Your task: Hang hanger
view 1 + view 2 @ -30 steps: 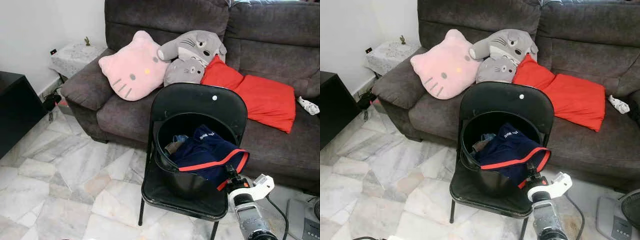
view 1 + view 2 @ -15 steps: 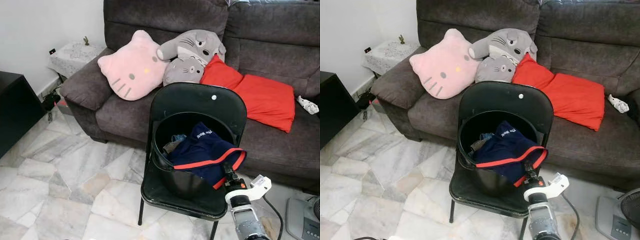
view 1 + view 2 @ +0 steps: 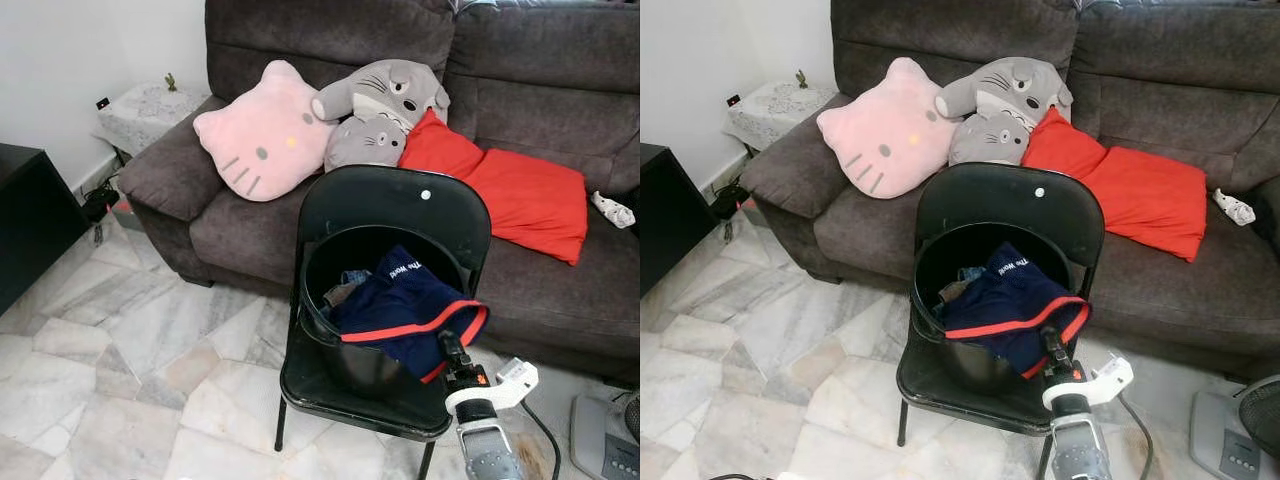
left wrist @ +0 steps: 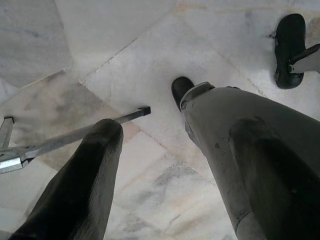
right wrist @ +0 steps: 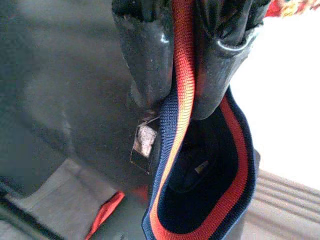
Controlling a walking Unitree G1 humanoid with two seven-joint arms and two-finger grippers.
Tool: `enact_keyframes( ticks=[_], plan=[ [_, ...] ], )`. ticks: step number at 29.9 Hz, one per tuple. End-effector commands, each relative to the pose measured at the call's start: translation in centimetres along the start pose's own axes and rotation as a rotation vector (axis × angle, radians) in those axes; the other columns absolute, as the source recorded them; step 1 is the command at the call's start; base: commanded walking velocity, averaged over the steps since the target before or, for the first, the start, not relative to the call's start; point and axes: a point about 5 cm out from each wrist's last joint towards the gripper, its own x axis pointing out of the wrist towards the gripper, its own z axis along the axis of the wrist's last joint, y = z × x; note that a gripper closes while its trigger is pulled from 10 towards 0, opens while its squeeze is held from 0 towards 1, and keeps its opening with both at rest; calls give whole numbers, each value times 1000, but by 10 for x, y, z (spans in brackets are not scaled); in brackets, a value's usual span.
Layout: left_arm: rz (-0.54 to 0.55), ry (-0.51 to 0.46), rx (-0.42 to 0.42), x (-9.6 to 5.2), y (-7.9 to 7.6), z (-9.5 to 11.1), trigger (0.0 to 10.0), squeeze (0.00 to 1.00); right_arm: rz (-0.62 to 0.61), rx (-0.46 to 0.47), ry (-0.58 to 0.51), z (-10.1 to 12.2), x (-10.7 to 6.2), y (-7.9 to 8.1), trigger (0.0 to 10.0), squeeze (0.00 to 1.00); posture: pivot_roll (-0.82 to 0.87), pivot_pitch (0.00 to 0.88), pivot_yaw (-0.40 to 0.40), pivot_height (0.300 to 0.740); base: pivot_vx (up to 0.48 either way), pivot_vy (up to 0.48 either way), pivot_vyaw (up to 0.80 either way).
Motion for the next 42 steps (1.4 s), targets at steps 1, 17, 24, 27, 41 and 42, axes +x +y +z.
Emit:
enact_keyframes(
  ticks=[1,17,24,27,41,42],
  plan=[
    [-6,41,2,-1,1,-9,10000,0,-64,-20,-27,2,-6,-8,10000,0,-79,106,34,740,0,0,0],
    [-6,41,1,-1,0,-9,10000,0,-141,4,-108,8,-5,-9,10000,0,-86,108,28,740,0,0,0],
    [-6,41,1,-1,0,-9,10000,0,-141,4,-108,8,-5,-9,10000,0,-86,108,28,740,0,0,0],
    [-6,41,1,-1,0,-9,10000,0,-141,4,-108,8,-5,-9,10000,0,-86,108,28,740,0,0,0],
    [-6,41,1,-1,0,-9,10000,0,-141,4,-108,8,-5,-9,10000,0,-86,108,28,740,0,0,0],
    [-6,41,1,-1,0,-9,10000,0,-141,4,-108,8,-5,-9,10000,0,-86,108,28,740,0,0,0]
  ],
)
